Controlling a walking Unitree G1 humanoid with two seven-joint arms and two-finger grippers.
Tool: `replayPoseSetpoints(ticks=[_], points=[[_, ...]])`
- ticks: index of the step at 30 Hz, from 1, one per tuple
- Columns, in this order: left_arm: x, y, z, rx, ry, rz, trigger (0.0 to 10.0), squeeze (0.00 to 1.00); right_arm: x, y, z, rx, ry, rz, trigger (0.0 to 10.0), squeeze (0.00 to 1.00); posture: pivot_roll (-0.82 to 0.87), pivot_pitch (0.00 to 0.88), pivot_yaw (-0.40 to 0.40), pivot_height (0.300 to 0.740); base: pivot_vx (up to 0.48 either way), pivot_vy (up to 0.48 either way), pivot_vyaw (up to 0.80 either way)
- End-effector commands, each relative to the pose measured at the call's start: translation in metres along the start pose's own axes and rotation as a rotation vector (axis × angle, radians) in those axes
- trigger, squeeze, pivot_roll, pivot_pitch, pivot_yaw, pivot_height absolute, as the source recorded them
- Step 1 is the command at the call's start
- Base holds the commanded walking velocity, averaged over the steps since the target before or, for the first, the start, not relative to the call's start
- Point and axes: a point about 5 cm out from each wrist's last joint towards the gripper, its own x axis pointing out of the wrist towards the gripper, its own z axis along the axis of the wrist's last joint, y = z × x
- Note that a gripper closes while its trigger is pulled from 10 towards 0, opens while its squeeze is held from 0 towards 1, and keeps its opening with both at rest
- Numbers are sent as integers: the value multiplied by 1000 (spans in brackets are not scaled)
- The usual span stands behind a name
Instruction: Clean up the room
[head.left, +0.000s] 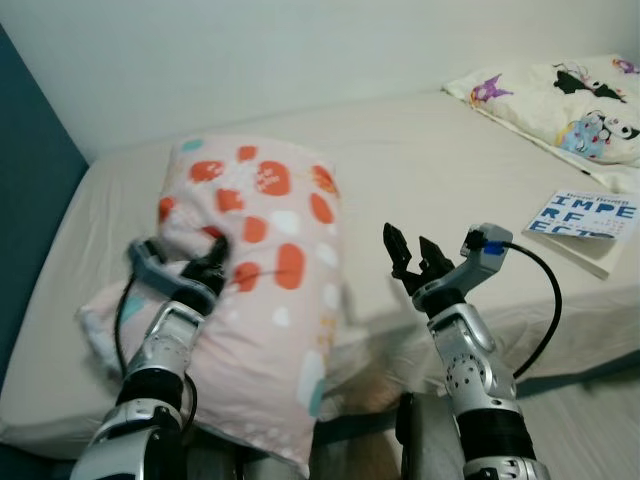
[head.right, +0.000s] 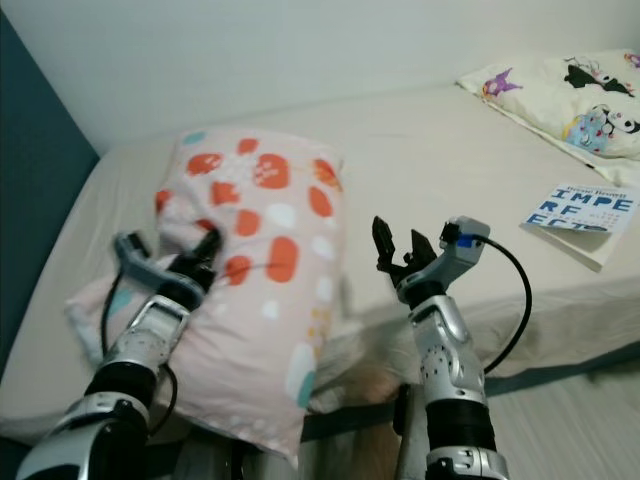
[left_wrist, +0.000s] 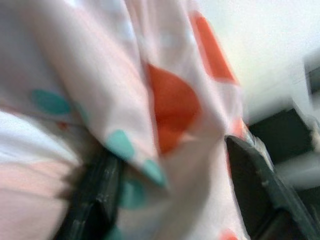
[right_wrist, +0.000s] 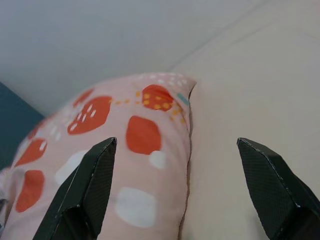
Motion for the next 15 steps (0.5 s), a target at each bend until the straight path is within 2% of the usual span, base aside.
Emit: replayPoseSetpoints(ticks=[1,3,4,7,10,11,13,14,15], points=[[-1,-7,-32,-32,147,-51,10000,1000,1,0,-2,0,1,-8,10000,0,-101,76,59,550,0,0,0],[-10,4,-36,86,211,-35,10000,1000,2,-2,-4,-6,15,-6,10000,0,-105,40,59,550,0,0,0],[-16,14,-35,149,230,13,10000,1000,6,1,-3,-16,19,7,10000,0,-102,30,52,550,0,0,0],[-17,17,-35,165,233,26,10000,1000,6,2,-3,-18,19,10,10000,0,-102,30,52,550,0,0,0],[-21,29,-23,376,241,124,10000,1000,11,2,-3,-30,31,15,10000,0,-116,21,44,550,0,0,0],[-21,29,-23,376,241,124,10000,1000,11,2,-3,-30,31,15,10000,0,-116,21,44,550,0,0,0],[-23,34,-8,452,211,181,10000,1000,13,4,-1,-40,22,20,10000,0,-116,21,54,550,0,0,0],[-23,34,-8,452,211,181,10000,1000,13,4,-1,-40,22,20,10000,0,-116,21,54,550,0,0,0],[-24,37,1,529,204,214,10000,0,13,2,-1,-39,15,9,10000,0,-117,15,69,550,0,0,0]])
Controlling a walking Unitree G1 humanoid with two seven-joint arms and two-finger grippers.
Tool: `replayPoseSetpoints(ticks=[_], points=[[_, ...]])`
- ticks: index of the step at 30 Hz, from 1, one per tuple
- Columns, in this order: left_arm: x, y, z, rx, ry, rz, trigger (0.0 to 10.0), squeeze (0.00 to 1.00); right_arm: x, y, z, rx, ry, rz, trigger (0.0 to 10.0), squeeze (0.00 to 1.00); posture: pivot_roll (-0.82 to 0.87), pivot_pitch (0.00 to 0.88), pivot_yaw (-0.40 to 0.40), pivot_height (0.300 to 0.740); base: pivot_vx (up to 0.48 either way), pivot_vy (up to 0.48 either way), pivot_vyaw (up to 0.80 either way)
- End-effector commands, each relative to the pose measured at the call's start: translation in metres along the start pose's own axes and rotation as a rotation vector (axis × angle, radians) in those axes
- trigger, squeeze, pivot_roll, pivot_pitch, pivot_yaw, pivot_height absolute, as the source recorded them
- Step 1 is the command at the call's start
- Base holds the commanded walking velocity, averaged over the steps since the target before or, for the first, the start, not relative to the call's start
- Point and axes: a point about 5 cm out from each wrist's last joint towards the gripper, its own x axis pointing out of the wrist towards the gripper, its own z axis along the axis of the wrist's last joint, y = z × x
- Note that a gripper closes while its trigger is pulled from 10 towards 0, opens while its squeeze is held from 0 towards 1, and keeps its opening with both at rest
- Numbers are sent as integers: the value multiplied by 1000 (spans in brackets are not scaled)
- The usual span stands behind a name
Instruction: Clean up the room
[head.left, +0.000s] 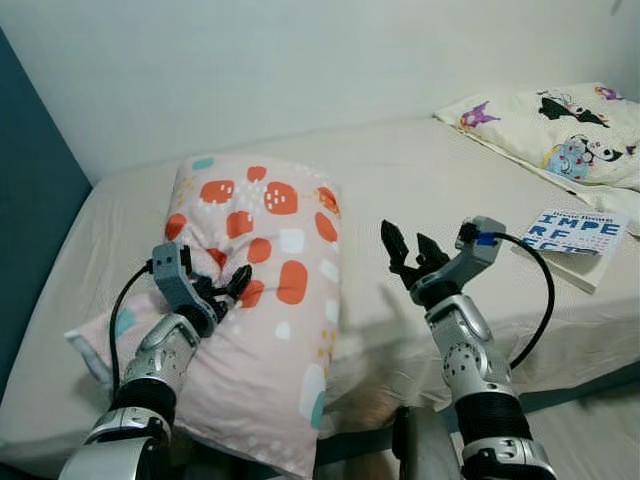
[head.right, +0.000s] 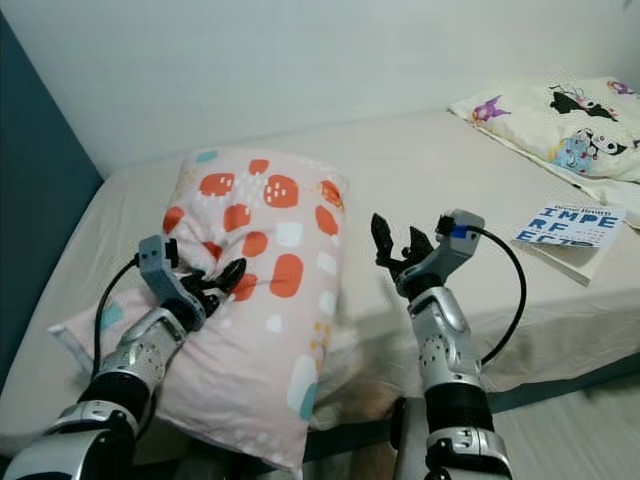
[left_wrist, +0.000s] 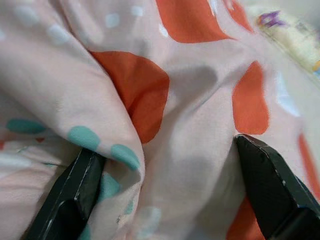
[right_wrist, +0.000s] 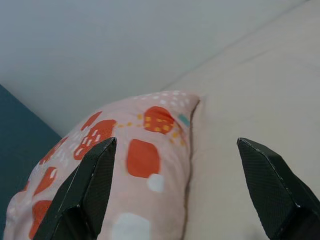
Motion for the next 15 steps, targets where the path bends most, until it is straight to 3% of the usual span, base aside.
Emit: replayPoseSetpoints(ticks=[1,3,5,7,13,15], points=[[-4,4,-6,83,49,27,10000,0,0,1,-3,-12,3,-1,10000,0,-117,15,69,550,0,0,0],[-4,4,-6,83,49,27,10000,0,0,1,-3,-12,3,-1,10000,0,-117,15,69,550,0,0,0],[-6,20,14,289,41,116,10000,0,-1,-4,-3,-14,-1,-27,10000,0,-116,2,68,550,0,0,0],[-10,33,33,407,20,169,10000,0,-2,-9,-4,-23,6,-48,10000,0,-119,0,70,550,0,0,0],[-24,57,70,531,-52,225,10000,0,1,-16,-2,-32,16,-82,10000,0,-117,0,74,550,0,0,0],[-26,60,74,539,-69,229,10000,0,1,-17,-2,-35,17,-84,10000,0,-115,0,74,550,0,0,0]])
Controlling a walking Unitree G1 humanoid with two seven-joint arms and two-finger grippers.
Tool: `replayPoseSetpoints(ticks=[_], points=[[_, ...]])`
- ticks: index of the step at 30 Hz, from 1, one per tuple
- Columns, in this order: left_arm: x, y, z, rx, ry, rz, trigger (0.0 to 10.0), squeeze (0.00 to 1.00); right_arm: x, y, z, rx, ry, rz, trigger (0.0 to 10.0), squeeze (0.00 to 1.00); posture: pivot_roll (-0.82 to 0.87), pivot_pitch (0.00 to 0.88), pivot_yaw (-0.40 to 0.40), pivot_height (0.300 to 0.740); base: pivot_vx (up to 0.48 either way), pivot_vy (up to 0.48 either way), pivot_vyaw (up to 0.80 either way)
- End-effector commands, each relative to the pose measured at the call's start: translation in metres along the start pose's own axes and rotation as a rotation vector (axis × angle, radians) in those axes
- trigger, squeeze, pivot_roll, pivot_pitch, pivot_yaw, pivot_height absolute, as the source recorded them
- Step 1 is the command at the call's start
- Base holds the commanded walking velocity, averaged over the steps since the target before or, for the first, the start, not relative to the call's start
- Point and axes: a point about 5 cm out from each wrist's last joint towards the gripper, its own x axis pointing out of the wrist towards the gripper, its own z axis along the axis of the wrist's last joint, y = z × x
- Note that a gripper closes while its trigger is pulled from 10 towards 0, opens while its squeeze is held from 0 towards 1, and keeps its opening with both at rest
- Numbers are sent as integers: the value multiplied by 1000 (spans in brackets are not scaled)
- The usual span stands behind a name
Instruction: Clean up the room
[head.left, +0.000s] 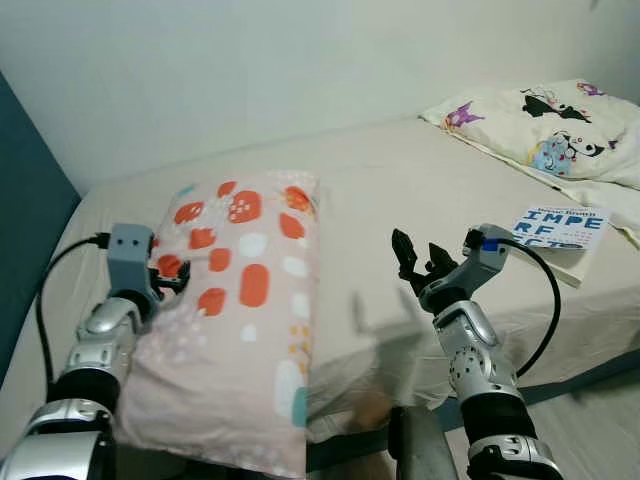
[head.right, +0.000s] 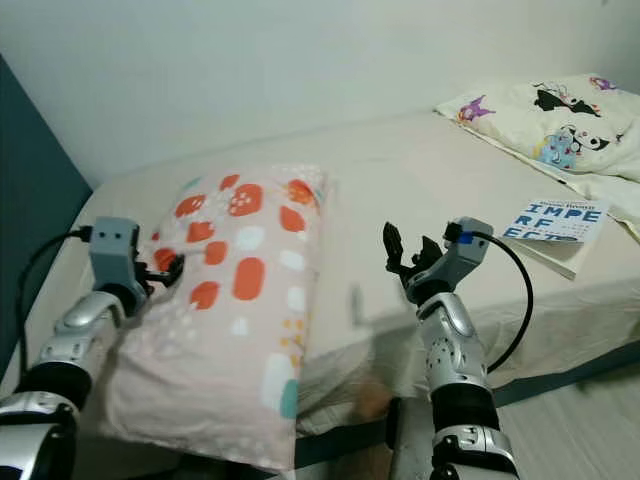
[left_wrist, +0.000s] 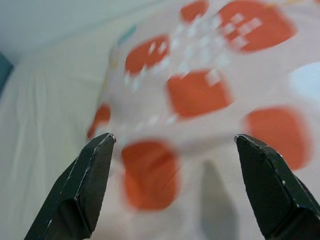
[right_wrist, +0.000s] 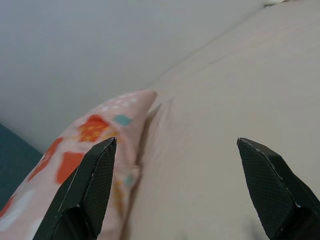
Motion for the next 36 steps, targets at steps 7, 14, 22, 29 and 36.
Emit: replayPoseSetpoints(ticks=[7,14,22,29,36], points=[[-9,30,14,64,-63,81,10000,0,3,-5,-2,-10,26,-13,10000,0,-106,0,60,550,0,0,0],[-8,17,20,-242,-210,19,10000,0,7,-4,2,5,6,7,10000,0,-97,0,46,569,0,0,0],[-6,-29,7,-466,-240,-151,10000,0,6,-9,-5,-3,34,-7,10000,0,-102,0,42,584,0,0,0],[-16,-124,-32,-780,-121,-413,10000,0,-11,-29,-38,-54,164,-75,10000,0,-107,0,44,613,0,0,0],[-17,-147,-45,-776,-7,-433,10000,0,-18,-34,-51,-76,229,-90,10000,0,-104,0,37,632,0,0,0]])
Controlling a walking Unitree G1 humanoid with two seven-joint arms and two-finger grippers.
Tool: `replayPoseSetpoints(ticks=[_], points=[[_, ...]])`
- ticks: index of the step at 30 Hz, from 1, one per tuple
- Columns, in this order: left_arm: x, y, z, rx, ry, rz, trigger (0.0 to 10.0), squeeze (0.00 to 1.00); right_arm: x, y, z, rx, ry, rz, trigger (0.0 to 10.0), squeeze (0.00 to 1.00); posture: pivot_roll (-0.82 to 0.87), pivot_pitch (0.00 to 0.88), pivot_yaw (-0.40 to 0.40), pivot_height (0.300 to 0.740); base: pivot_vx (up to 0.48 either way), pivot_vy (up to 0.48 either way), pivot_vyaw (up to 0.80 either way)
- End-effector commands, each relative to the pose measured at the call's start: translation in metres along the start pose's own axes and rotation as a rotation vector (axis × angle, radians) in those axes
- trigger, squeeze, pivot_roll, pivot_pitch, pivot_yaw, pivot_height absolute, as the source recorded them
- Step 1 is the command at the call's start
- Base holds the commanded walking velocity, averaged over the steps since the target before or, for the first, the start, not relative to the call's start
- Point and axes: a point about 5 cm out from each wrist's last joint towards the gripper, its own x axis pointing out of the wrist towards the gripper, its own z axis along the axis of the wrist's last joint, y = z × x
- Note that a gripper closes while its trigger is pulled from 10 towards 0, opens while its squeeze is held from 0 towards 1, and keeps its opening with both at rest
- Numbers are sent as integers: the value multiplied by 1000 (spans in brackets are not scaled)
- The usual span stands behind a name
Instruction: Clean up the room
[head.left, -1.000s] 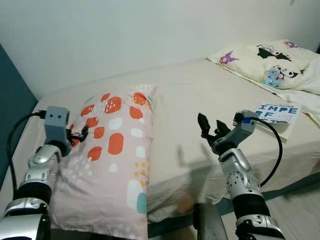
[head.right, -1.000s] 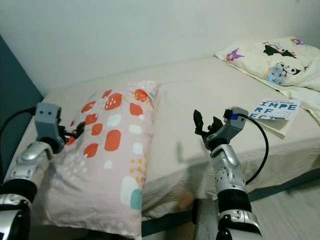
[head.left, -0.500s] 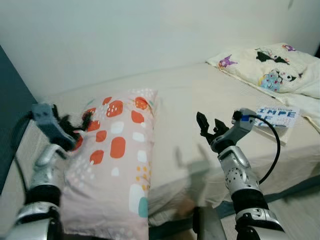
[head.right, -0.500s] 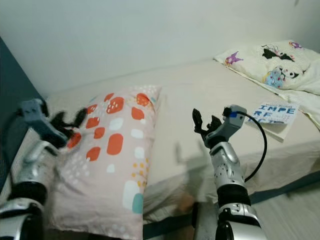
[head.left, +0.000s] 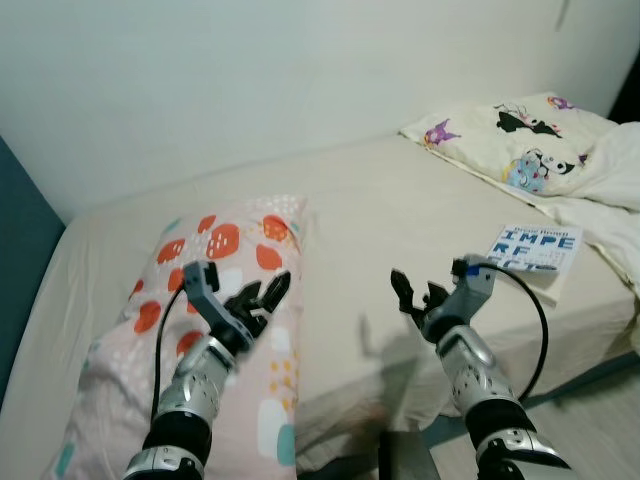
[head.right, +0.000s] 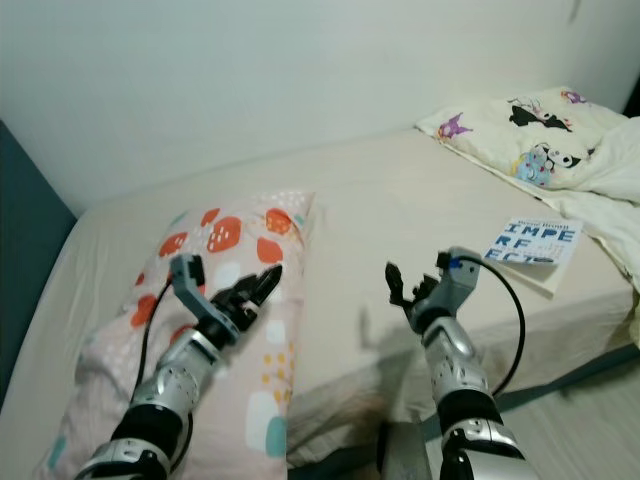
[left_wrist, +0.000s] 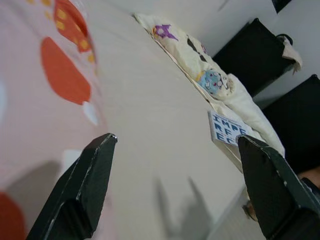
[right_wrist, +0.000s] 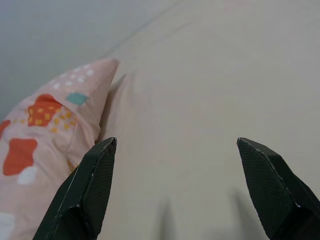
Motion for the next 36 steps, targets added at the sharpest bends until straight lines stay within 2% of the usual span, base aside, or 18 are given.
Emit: replayPoseSetpoints(ticks=[1,7,9,10,11,13,15,16,17,19,21,23,24,26,27,29,36], points=[[-1,2,-11,4,57,35,10000,0,-1,2,-9,-13,30,5,10000,0,-106,0,37,637,0,0,0],[-2,5,-21,15,109,69,10000,0,-4,-5,-19,-20,72,-24,10000,0,-113,0,36,652,0,0,0],[-6,10,-24,25,129,103,10000,0,-6,-7,-23,-23,87,-33,10000,0,-118,0,38,657,0,0,0],[-13,19,-28,42,158,156,10000,0,-9,-10,-27,-29,104,-44,10000,0,-125,0,44,661,0,0,0],[-13,19,-28,42,158,156,10000,0,-9,-10,-27,-29,104,-44,10000,0,-125,0,44,661,0,0,0],[-29,36,-34,64,205,266,10000,0,-14,-16,-35,-55,138,-65,10000,0,-127,0,53,671,0,0,0],[-29,36,-34,64,205,266,10000,0,-14,-16,-35,-55,138,-65,10000,0,-127,0,53,671,0,0,0],[-52,56,-41,86,259,405,10000,0,-21,-24,-47,-98,196,-101,10000,0,-120,0,53,681,0,0,0],[-52,56,-41,86,259,405,10000,0,-21,-24,-47,-98,196,-101,10000,0,-120,0,53,681,0,0,0],[-70,69,-46,101,303,503,10000,0,-26,-28,-55,-132,242,-120,10000,0,-121,0,60,690,0,0,0],[-70,69,-46,101,303,503,10000,0,-26,-28,-55,-132,242,-120,10000,0,-121,0,60,690,0,0,0],[-95,82,-53,76,340,623,10000,0,-30,-28,-62,-163,279,-119,10000,0,-121,0,61,700,0,0,0],[-95,82,-53,76,340,623,10000,0,-30,-28,-62,-163,279,-119,10000,0,-121,0,61,700,0,0,0],[-118,92,-60,66,378,727,10000,0,-31,-28,-65,-167,288,-116,10000,0,-124,0,59,710,0,0,0],[-118,92,-60,66,378,727,10000,0,-31,-28,-65,-167,288,-116,10000,0,-124,0,59,710,0,0,0],[-127,95,-64,68,393,769,10000,0,-31,-28,-66,-166,288,-116,10000,0,-121,0,56,720,0,0,0],[-140,98,-69,61,401,822,10000,0,-31,-28,-65,-162,277,-119,10000,0,-120,0,54,739,0,0,0]])
